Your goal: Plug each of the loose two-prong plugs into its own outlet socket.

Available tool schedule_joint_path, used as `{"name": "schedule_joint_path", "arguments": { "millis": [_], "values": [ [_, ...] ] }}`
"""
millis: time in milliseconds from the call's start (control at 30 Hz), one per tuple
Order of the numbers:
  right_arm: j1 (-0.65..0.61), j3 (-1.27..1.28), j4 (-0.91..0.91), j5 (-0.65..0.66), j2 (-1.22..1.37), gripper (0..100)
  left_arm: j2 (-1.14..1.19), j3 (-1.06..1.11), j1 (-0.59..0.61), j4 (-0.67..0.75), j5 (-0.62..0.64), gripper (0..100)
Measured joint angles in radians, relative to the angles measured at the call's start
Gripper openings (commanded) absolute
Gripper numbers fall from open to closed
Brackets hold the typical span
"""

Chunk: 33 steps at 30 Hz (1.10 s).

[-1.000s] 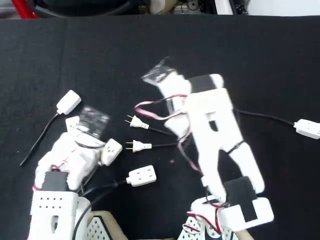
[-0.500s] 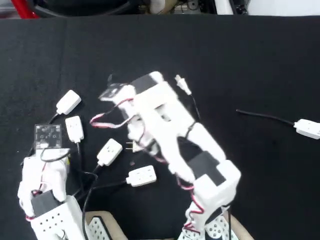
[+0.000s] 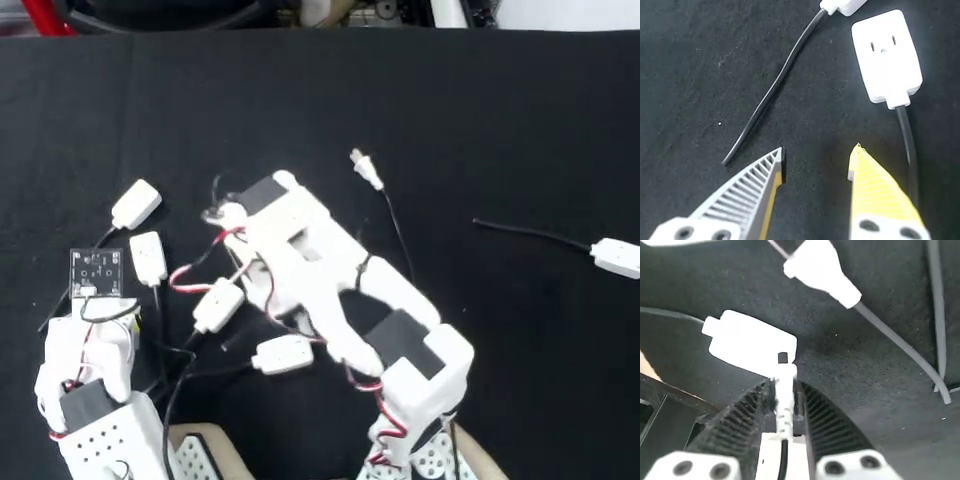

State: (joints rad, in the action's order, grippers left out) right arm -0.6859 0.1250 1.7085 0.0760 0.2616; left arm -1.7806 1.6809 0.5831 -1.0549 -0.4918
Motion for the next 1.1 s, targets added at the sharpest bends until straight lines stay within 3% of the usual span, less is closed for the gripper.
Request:
{"name": "schedule_joint_path", "arguments": {
  "millis": [167,333,667,867,1100],
  "values": [
    [0.003,0.061,-0.049,-0.060,-0.058,1.2,0.000,0.000,0.000,0.000,0.000,22],
    [0.104,0.097,-0.074,-0.092,-0.196,1.2,0.000,0.000,0.000,0.000,0.000,22],
    [0.298,0.201,-0.017,0.018,-0.457,1.1,0.000,0.000,-0.009,0.000,0.000,22],
    [0.488,0.209,0.011,0.018,-0.532,1.1,0.003,-0.006,-0.224,-0.006,-0.141,22],
    [0.835,0.253,0.014,0.008,-0.537,1.1,0.106,-0.275,-0.582,-0.250,-0.147,22]
  ]
}}
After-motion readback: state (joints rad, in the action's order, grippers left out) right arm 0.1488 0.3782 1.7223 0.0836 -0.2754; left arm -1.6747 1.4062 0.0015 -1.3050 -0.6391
